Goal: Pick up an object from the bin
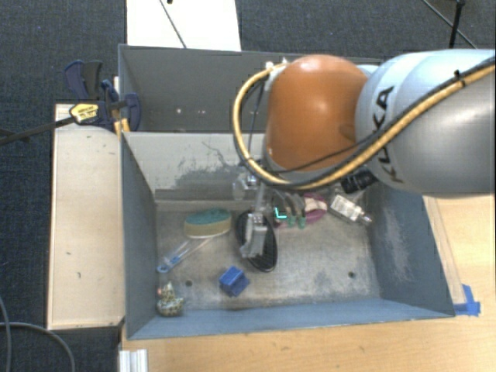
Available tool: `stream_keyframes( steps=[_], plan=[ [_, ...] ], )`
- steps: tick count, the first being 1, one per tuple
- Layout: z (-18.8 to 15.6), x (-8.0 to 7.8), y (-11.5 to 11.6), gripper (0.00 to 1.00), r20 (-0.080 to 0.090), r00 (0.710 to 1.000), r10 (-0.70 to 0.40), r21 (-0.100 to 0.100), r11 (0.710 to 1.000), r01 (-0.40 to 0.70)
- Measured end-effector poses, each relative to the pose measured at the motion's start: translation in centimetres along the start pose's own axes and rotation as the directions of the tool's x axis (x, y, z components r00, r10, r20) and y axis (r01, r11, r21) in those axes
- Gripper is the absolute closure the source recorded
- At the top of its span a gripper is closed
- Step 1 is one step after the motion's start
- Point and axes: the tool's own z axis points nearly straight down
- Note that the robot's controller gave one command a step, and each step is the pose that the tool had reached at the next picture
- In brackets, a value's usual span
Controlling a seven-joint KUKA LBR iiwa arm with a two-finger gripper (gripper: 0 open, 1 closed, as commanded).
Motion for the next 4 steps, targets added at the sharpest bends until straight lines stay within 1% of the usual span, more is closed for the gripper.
stream_keyframes(
  steps=[1, 2, 3, 4],
  plan=[
    [12.2, -3.1, -3.1, 0.0, 0.0, 0.999, -0.039, 0.002, 0.999, 0.039],
    [16.3, -1.7, -9.5, 0.0, 0.003, 0.887, -0.462, 0.003, 0.887, 0.462],
    [16.2, -1.7, -9.3, 1.0, 0.004, 0.889, -0.458, 0.002, 0.889, 0.458],
    [-6.5, -1.0, -4.0, 1.0, 0.017, 0.957, -0.29, 0.002, 0.957, 0.29]
  ],
)
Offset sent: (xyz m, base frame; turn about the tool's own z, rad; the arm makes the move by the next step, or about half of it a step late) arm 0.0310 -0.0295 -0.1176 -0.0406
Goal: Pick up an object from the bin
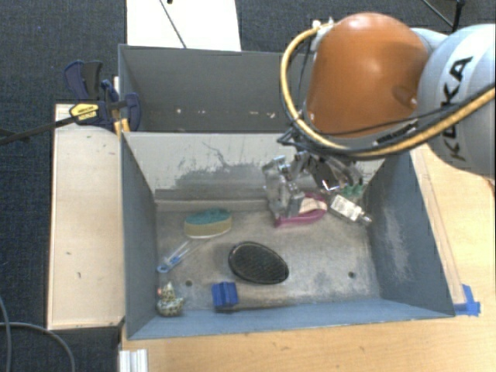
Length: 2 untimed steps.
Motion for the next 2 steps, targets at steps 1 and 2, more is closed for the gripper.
stream_keyframes(
  steps=[1, 2],
  plan=[
    [0.5, 0.1, -0.1, 0.0, -0.009, 1.0, 0.003, -0.001, 1.0, -0.003],
    [12.3, 3.6, 1.0, 0.0, -0.019, 0.994, -0.106, -0.004, 0.994, 0.106]
  ],
)
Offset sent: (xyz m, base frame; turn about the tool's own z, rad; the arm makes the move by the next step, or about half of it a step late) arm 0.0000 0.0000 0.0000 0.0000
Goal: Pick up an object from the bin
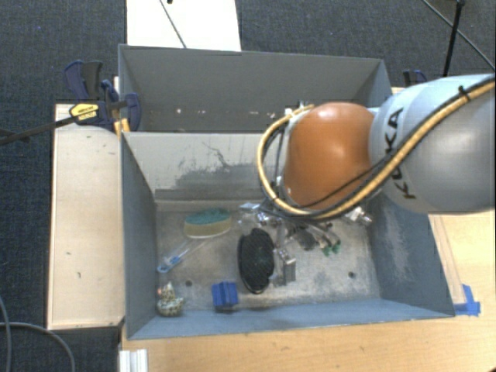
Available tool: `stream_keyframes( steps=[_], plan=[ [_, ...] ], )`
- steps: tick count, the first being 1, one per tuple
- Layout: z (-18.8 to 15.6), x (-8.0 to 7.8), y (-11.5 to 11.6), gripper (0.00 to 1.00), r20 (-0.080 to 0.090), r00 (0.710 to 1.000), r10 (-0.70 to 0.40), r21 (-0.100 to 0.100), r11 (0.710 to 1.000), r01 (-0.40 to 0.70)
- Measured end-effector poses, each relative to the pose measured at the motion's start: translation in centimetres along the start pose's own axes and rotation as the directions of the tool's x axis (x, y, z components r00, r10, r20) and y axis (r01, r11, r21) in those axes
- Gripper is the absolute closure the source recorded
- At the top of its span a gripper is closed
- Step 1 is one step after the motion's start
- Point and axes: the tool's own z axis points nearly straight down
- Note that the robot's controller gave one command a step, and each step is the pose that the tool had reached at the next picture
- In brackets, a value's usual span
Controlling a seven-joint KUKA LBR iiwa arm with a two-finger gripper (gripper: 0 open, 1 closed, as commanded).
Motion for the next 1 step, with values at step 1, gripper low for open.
stream_keyframes(
  steps=[1],
  plan=[
    [9.76, -1.8, -3.37, 0.0, 0.009, 0.932, -0.363, 0.006, 0.932, 0.363]
  ],
)
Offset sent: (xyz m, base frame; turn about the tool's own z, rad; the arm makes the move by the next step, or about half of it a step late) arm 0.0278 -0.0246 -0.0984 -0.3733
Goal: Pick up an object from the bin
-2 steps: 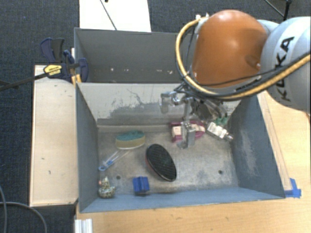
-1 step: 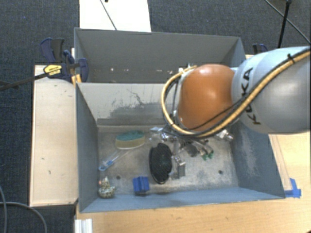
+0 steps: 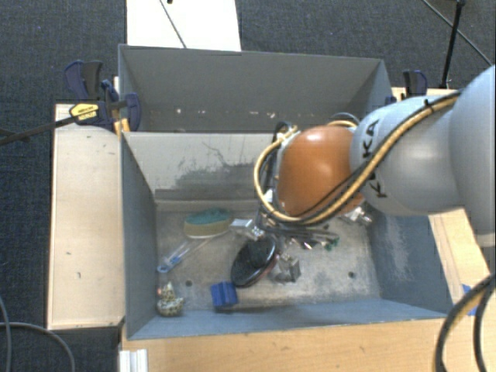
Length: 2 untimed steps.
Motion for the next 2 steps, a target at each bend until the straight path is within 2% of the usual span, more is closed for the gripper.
stream_keyframes(
  steps=[1, 2],
  plan=[
    [0.0, 0.1, 0.0, 1.0, -0.002, 1.0, 0.006, -0.001, 1.0, -0.006],
    [-14.9, -1.2, 0.3, 1.0, 0.004, 0.999, 0.044, 0.004, 0.999, -0.045]
  ],
)
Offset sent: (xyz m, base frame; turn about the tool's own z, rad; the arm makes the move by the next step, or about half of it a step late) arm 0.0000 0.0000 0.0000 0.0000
